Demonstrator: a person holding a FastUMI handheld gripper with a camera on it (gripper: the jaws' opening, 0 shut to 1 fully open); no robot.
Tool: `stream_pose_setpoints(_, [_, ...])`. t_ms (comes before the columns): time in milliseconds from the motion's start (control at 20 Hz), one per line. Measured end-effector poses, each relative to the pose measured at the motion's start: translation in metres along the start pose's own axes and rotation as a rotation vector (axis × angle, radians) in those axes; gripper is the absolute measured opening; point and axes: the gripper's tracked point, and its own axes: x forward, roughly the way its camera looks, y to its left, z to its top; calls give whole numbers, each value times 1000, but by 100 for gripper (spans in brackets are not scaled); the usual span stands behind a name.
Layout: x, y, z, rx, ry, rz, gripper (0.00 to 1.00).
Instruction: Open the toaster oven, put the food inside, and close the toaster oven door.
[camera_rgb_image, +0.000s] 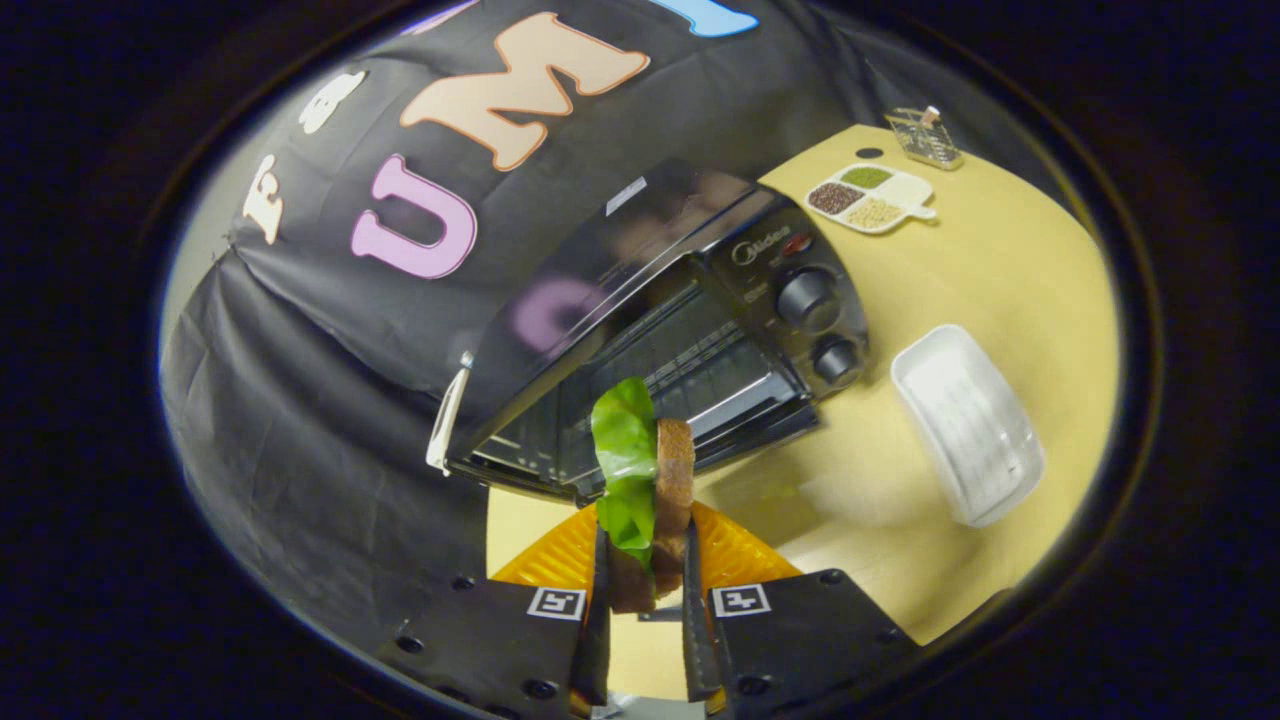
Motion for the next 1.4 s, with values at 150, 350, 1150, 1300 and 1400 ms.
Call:
stream_pose_setpoints(150, [14, 8, -2, 62, 17, 31, 32])
stream_pose_setpoints(350, [27, 21, 4, 138, 17, 86, 32])
stream_pose_setpoints(1150, [91, 28, 33, 309, -37, 160, 32])
stream_pose_setpoints(1300, [94, 26, 39, 299, -72, 159, 32])
stream_pose_setpoints(1400, [97, 23, 43, 285, -95, 149, 31])
